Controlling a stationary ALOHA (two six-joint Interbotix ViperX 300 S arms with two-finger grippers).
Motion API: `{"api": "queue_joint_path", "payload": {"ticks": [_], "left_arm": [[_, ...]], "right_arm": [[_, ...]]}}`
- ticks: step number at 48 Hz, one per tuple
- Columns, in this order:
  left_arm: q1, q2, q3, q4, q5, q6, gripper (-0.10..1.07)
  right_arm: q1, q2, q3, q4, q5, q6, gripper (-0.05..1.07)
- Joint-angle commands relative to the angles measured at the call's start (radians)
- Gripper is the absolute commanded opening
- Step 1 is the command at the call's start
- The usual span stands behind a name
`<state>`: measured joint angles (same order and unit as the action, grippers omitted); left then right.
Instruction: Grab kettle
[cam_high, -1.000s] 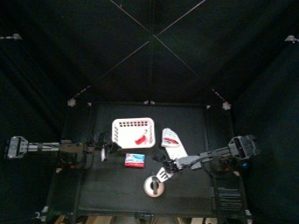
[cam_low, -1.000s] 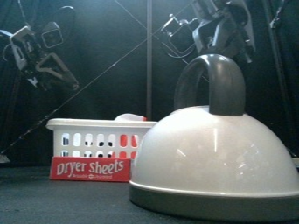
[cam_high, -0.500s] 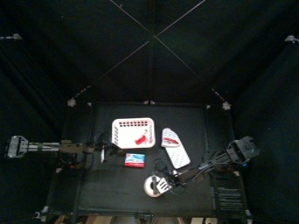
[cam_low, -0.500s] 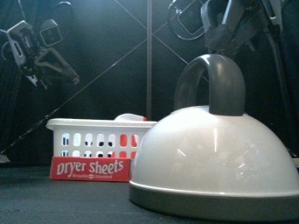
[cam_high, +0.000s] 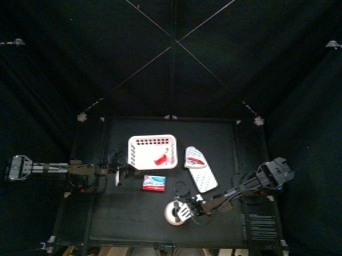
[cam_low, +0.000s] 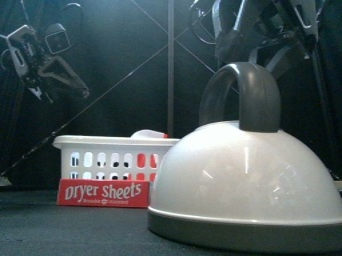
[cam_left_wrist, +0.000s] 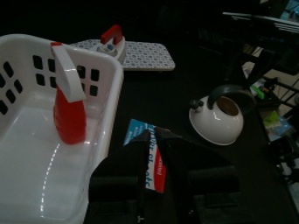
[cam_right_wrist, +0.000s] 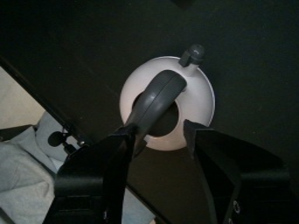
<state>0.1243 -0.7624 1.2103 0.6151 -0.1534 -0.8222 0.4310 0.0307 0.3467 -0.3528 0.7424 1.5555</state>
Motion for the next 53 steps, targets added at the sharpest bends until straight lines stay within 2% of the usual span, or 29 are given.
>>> {"api": "queue_joint_path", "payload": {"ticks": [1,14,29,40,53], "left_arm": [[-0.002,0.002,-0.011,-0.002,-0.008,0.002,0.6],[-0.003,0.002,-0.009,-0.002,-0.008,0.002,0.6],[-0.002,0.002,-0.006,0.0,-0.006,0.002,0.6],[-0.002,0.002,-0.005,-0.002,-0.006,0.003,0.6],[-0.002,0.002,0.0,-0.002,-0.005,0.003,0.6]], "right_arm": [[-0.002,-0.002,-0.04,0.002,0.002,-0.002,0.84],[-0.006,0.038,-0.077,0.005,0.023,-0.008,0.84],[-0.011,0.061,-0.074,0.041,0.031,-0.009,0.83],[-0.023,0.061,-0.069,0.038,0.086,-0.011,0.83],[-0.035,0.061,-0.049,0.037,0.1,-0.011,0.69]]}}
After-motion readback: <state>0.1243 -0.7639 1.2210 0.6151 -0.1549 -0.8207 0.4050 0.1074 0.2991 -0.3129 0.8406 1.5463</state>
